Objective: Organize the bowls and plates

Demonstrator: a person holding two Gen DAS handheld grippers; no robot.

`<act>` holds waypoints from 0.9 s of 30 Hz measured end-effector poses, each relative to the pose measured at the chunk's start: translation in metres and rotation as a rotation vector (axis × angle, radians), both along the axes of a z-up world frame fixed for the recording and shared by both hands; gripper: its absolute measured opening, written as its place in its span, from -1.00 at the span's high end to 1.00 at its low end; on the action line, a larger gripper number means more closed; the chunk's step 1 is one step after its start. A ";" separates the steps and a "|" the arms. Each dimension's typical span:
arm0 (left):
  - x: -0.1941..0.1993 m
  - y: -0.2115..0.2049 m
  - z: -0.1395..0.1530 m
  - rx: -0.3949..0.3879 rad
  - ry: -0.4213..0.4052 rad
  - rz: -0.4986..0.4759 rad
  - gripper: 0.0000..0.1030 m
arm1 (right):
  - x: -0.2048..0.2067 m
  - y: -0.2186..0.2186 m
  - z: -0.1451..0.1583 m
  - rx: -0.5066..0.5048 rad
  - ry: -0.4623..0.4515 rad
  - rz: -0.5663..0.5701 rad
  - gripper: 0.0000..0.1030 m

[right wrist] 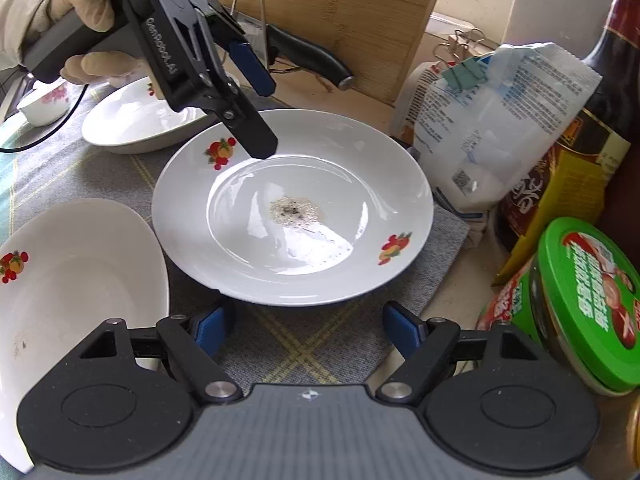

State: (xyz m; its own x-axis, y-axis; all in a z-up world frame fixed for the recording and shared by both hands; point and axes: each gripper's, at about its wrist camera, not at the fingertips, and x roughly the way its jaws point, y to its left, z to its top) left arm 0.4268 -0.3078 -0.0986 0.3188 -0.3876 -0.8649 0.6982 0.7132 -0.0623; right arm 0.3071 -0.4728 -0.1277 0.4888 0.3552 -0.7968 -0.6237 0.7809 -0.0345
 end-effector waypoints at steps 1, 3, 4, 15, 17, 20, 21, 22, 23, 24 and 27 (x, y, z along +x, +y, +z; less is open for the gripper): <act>0.000 -0.001 -0.001 0.003 0.004 0.000 -0.94 | -0.001 0.000 0.000 0.006 -0.001 0.007 -0.65; 0.000 -0.002 -0.001 0.000 0.019 -0.007 -0.94 | 0.000 0.000 0.000 0.018 0.002 0.014 -0.68; 0.001 -0.002 -0.001 -0.004 0.025 -0.007 -0.93 | 0.002 -0.001 -0.001 0.023 0.003 0.015 -0.73; 0.019 -0.006 -0.011 -0.019 0.100 0.026 -0.73 | 0.007 -0.006 -0.005 0.058 -0.003 0.042 -0.86; 0.021 -0.006 -0.012 -0.019 0.106 0.030 -0.62 | 0.009 -0.006 -0.005 0.060 -0.007 0.047 -0.86; 0.022 -0.009 -0.013 -0.014 0.115 0.030 -0.59 | 0.008 -0.006 -0.004 0.063 -0.010 0.054 -0.86; 0.023 -0.009 -0.013 -0.013 0.117 0.030 -0.59 | 0.008 -0.006 -0.004 0.064 -0.011 0.056 -0.86; 0.024 -0.010 -0.013 -0.015 0.121 0.030 -0.58 | 0.008 -0.005 -0.004 0.066 -0.012 0.058 -0.86; 0.025 -0.011 -0.013 -0.019 0.128 0.031 -0.58 | 0.008 -0.005 -0.004 0.066 -0.012 0.061 -0.86; 0.026 -0.011 -0.013 -0.020 0.133 0.032 -0.57 | 0.009 -0.005 -0.004 0.067 -0.013 0.063 -0.86; 0.029 -0.013 -0.013 -0.018 0.148 0.035 -0.52 | 0.009 -0.005 -0.005 0.067 -0.015 0.069 -0.86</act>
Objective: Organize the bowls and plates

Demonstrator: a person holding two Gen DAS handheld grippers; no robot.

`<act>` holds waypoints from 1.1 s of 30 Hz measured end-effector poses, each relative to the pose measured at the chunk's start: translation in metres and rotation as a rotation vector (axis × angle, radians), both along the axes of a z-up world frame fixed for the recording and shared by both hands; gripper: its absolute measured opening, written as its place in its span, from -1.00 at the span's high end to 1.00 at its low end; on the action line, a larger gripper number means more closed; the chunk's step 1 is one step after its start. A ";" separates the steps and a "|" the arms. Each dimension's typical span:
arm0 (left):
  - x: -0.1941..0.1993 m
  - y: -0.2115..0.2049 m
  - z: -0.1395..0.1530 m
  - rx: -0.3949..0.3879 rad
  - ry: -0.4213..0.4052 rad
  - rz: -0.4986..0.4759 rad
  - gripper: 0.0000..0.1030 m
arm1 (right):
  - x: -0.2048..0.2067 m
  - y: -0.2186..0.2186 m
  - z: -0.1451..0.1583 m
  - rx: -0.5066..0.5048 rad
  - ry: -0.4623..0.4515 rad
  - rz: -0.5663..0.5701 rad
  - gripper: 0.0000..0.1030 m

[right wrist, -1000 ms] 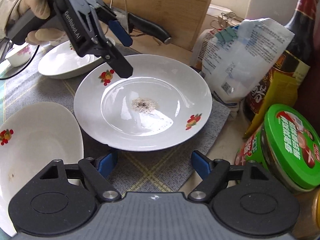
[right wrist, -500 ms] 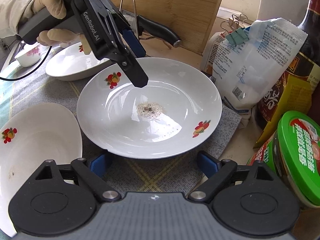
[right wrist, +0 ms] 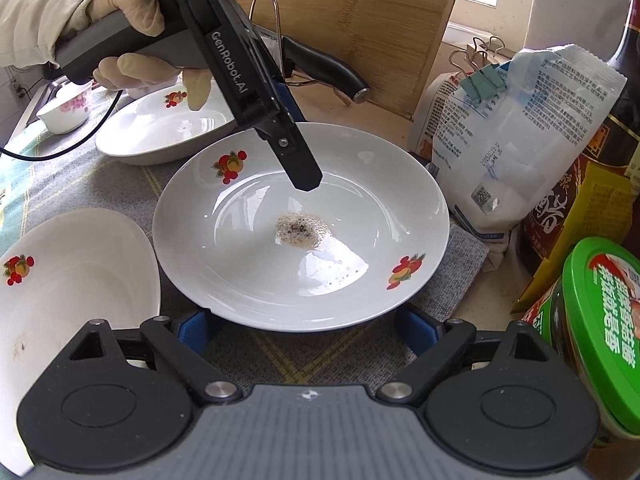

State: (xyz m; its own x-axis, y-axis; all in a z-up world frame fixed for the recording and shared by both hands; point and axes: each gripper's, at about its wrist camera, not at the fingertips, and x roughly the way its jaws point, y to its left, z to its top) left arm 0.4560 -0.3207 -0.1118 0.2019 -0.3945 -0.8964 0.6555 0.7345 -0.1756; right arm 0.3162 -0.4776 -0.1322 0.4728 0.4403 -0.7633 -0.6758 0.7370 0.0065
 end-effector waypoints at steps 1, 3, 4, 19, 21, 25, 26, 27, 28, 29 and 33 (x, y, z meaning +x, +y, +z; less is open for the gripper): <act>0.001 0.000 0.000 -0.002 0.003 0.000 -0.49 | 0.000 0.000 0.000 0.001 -0.001 0.001 -0.86; 0.003 0.000 -0.001 -0.001 0.005 0.002 -0.49 | 0.000 0.000 0.000 0.002 -0.002 0.001 -0.86; 0.004 -0.001 -0.001 -0.001 0.007 0.000 -0.46 | -0.001 -0.001 0.000 0.004 -0.002 0.000 -0.86; 0.003 -0.010 -0.006 0.038 -0.015 -0.014 -0.35 | -0.003 0.002 0.001 -0.002 -0.010 0.009 -0.85; 0.004 -0.010 -0.007 0.038 -0.016 -0.015 -0.34 | -0.002 0.004 0.002 -0.013 -0.016 0.016 -0.85; 0.004 -0.011 -0.007 0.030 -0.013 -0.014 -0.33 | -0.002 0.005 0.003 -0.018 -0.013 0.018 -0.84; 0.004 -0.011 -0.007 0.031 -0.013 -0.014 -0.33 | -0.003 0.005 0.003 -0.019 -0.013 0.019 -0.84; 0.005 -0.011 -0.008 0.035 -0.014 -0.017 -0.33 | -0.003 0.005 0.003 -0.021 -0.015 0.019 -0.84; 0.005 -0.011 -0.008 0.037 -0.016 -0.019 -0.33 | -0.002 0.005 0.003 -0.021 -0.015 0.020 -0.84; 0.004 -0.011 -0.008 0.037 -0.017 -0.020 -0.33 | -0.002 0.005 0.002 -0.022 -0.013 0.021 -0.84; 0.005 -0.010 -0.008 0.035 -0.013 -0.022 -0.33 | 0.000 0.006 0.002 -0.021 -0.009 0.023 -0.84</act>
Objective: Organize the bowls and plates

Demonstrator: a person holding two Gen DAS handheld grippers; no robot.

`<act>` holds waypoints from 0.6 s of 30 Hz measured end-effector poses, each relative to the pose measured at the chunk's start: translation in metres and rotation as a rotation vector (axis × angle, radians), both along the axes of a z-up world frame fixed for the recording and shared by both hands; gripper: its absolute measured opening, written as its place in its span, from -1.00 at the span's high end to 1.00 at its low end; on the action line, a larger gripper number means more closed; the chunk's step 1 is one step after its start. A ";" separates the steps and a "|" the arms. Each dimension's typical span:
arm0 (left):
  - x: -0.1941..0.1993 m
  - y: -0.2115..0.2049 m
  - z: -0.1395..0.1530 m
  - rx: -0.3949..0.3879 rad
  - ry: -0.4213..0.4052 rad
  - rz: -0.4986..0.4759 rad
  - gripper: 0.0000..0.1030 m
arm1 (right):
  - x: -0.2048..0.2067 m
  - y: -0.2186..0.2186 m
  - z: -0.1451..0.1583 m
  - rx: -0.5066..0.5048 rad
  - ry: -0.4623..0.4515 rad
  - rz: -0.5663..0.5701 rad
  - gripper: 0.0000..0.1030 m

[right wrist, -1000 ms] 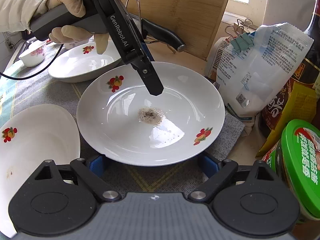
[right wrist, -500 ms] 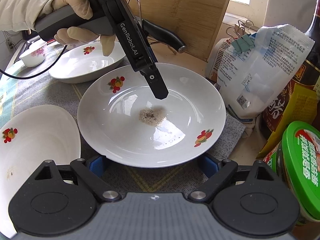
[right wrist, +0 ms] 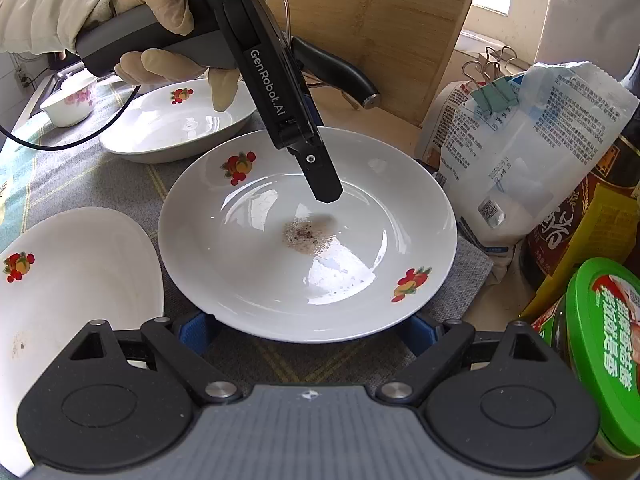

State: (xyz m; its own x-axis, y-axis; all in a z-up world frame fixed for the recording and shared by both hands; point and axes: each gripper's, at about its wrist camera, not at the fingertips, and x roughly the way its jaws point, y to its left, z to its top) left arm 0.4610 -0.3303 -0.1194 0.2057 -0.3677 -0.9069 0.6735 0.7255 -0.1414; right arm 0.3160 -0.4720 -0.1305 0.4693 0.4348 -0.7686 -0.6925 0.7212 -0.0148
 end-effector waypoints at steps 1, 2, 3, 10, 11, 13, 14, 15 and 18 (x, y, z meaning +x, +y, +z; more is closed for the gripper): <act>0.000 0.000 0.000 0.001 -0.001 0.000 -0.33 | 0.000 0.000 0.000 -0.002 0.000 -0.001 -0.84; 0.000 0.000 0.000 0.002 -0.003 0.000 -0.33 | 0.000 0.000 0.000 -0.003 0.000 -0.002 -0.84; -0.001 0.000 0.000 0.004 -0.006 -0.001 -0.33 | 0.000 0.000 0.000 -0.005 0.001 -0.004 -0.84; -0.001 0.000 0.001 0.002 -0.011 -0.006 -0.33 | 0.002 -0.001 0.000 0.001 0.012 -0.007 -0.84; -0.001 0.000 0.001 0.001 -0.013 -0.007 -0.33 | 0.002 -0.001 0.000 0.001 0.012 -0.008 -0.84; -0.001 0.001 0.001 0.000 -0.015 -0.009 -0.33 | 0.002 -0.001 0.000 0.000 0.011 -0.007 -0.84; -0.002 0.001 0.001 -0.001 -0.017 -0.009 -0.33 | 0.002 -0.001 0.000 -0.003 0.009 -0.007 -0.84; -0.002 0.001 0.001 -0.001 -0.019 -0.010 -0.33 | 0.001 0.000 0.000 -0.004 0.007 -0.007 -0.84; -0.003 0.001 0.001 0.004 -0.026 -0.016 -0.33 | 0.001 -0.001 0.001 -0.003 0.008 -0.008 -0.84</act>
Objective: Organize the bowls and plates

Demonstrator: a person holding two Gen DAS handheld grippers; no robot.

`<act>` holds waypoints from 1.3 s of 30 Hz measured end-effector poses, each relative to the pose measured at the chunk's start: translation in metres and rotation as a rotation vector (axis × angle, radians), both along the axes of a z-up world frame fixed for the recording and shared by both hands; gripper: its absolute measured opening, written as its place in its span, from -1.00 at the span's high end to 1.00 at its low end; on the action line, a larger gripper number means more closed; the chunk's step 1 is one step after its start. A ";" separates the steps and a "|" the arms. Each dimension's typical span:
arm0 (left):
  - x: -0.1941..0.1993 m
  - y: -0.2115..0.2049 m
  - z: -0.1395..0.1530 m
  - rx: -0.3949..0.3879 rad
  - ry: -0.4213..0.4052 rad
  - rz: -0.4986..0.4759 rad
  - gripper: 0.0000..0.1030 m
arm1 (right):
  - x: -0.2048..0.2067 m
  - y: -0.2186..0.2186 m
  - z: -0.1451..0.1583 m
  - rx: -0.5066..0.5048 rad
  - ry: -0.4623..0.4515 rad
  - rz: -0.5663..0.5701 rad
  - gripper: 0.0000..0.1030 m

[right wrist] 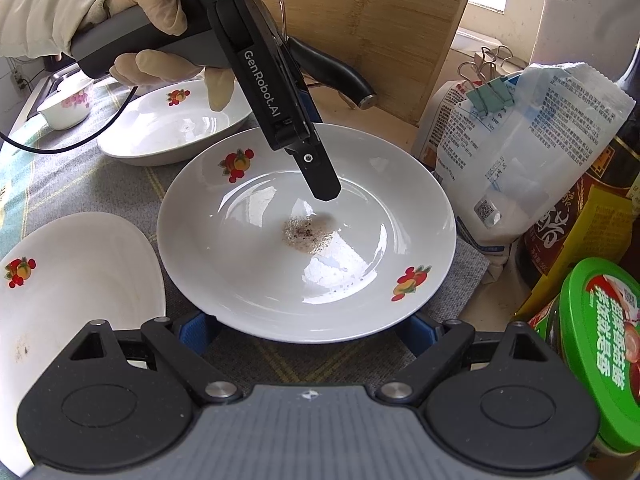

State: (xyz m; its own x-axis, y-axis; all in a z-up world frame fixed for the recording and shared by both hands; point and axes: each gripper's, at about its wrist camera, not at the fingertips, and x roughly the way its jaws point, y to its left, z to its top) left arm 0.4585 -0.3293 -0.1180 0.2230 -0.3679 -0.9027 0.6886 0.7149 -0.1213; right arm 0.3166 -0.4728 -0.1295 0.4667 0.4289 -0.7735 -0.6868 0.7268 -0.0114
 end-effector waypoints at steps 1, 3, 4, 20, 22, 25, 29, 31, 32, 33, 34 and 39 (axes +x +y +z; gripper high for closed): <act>0.000 0.000 0.000 0.000 -0.002 -0.001 -0.33 | 0.000 0.000 0.000 0.000 0.000 0.000 -0.84; -0.001 0.000 0.001 -0.002 -0.005 -0.002 -0.33 | 0.000 0.000 0.001 0.000 -0.002 -0.001 -0.84; -0.001 0.000 0.001 -0.003 -0.007 -0.002 -0.33 | 0.000 0.000 0.002 -0.001 -0.002 -0.001 -0.84; -0.008 0.003 0.013 -0.015 -0.033 -0.003 -0.33 | -0.002 -0.002 0.012 -0.011 -0.016 0.000 -0.84; -0.010 0.002 0.017 -0.016 -0.040 -0.007 -0.33 | -0.004 -0.003 0.015 -0.014 -0.021 -0.001 -0.84; -0.013 0.003 0.022 -0.021 -0.045 -0.009 -0.33 | -0.007 -0.003 0.020 -0.017 -0.024 -0.002 -0.84; -0.019 0.005 0.028 -0.024 -0.054 -0.010 -0.33 | -0.013 0.000 0.026 -0.022 -0.030 -0.003 -0.84; -0.023 0.005 0.032 -0.026 -0.060 -0.011 -0.33 | -0.015 0.000 0.029 -0.022 -0.033 -0.005 -0.84; -0.024 0.005 0.033 -0.027 -0.062 -0.012 -0.33 | -0.017 0.000 0.031 -0.022 -0.034 -0.006 -0.84; -0.026 0.005 0.035 -0.028 -0.064 -0.013 -0.33 | -0.019 0.001 0.032 -0.024 -0.036 -0.007 -0.84; -0.028 0.006 0.037 -0.030 -0.068 -0.014 -0.33 | -0.022 0.002 0.034 -0.025 -0.039 -0.008 -0.84; -0.039 0.007 0.043 -0.030 -0.076 -0.013 -0.33 | -0.031 0.005 0.040 -0.027 -0.042 -0.011 -0.84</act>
